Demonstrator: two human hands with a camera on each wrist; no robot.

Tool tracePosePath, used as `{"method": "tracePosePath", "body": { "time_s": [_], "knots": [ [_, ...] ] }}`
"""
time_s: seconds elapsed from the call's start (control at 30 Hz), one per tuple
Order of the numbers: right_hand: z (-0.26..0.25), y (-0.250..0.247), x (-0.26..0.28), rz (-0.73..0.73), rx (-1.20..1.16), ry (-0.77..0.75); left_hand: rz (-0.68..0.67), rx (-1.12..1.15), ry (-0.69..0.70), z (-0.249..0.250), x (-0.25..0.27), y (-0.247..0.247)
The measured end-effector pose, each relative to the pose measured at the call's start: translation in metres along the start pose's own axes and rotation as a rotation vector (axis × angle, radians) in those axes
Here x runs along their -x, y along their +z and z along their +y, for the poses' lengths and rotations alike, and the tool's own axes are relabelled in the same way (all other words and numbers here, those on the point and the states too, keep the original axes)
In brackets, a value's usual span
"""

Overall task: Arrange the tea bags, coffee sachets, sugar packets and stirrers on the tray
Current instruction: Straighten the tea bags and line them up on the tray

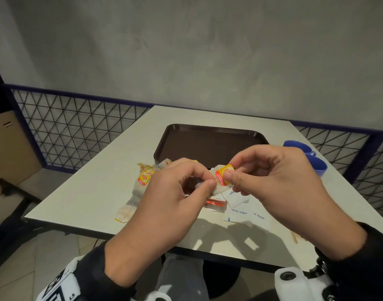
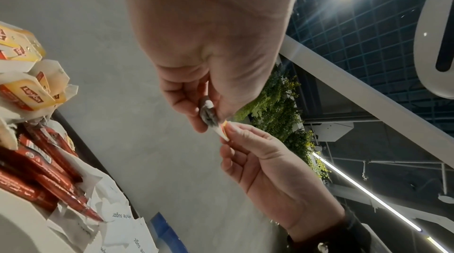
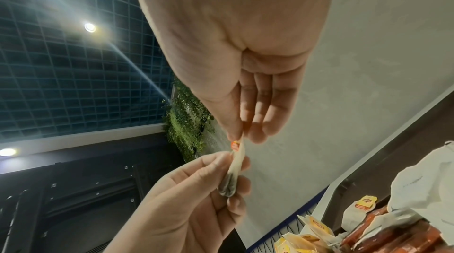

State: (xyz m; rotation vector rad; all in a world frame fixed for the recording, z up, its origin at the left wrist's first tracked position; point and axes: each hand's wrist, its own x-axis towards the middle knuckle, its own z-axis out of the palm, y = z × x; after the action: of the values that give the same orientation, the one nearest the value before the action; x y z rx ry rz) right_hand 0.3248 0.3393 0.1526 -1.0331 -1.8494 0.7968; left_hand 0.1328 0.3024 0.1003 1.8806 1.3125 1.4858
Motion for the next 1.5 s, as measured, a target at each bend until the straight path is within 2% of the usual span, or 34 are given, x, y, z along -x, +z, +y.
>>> {"method": "tracePosePath", "body": {
  "time_s": [0.53,0.63,0.7,0.8,0.9,1.07,1.17,1.27,1.37,1.5],
  "knots": [
    [0.012,0.005,0.0,0.018,0.072,-0.073,-0.066,-0.012,0.042,-0.002,0.0,0.001],
    [0.013,0.006,0.0,0.007,0.06,-0.105,-0.079,0.08,-0.006,-0.005,0.0,0.0],
    [0.012,0.005,-0.001,-0.021,0.028,-0.115,-0.078,0.235,-0.065,-0.007,0.0,0.0],
    [0.009,0.006,-0.005,-0.114,-0.027,-0.107,-0.057,0.479,-0.195,-0.011,-0.001,-0.003],
    [0.01,0.012,-0.012,-0.242,-0.033,-0.097,-0.092,0.517,-0.257,-0.017,0.004,-0.007],
    [0.027,0.03,-0.032,-0.474,-0.104,0.051,-0.033,0.557,-0.387,-0.035,0.02,-0.007],
    [0.034,0.041,-0.054,-0.595,-0.133,0.157,0.098,0.575,-0.454,-0.047,0.025,-0.01],
    [0.045,0.047,-0.1,-0.45,-0.03,0.255,0.216,0.591,-0.502,-0.06,0.026,-0.016],
    [0.067,0.058,-0.149,-0.304,0.293,0.334,0.285,0.665,-0.532,-0.071,0.025,-0.021],
    [0.1,0.079,-0.183,-0.444,0.503,0.488,0.249,0.674,-0.545,-0.076,0.026,-0.023]
  ]
}}
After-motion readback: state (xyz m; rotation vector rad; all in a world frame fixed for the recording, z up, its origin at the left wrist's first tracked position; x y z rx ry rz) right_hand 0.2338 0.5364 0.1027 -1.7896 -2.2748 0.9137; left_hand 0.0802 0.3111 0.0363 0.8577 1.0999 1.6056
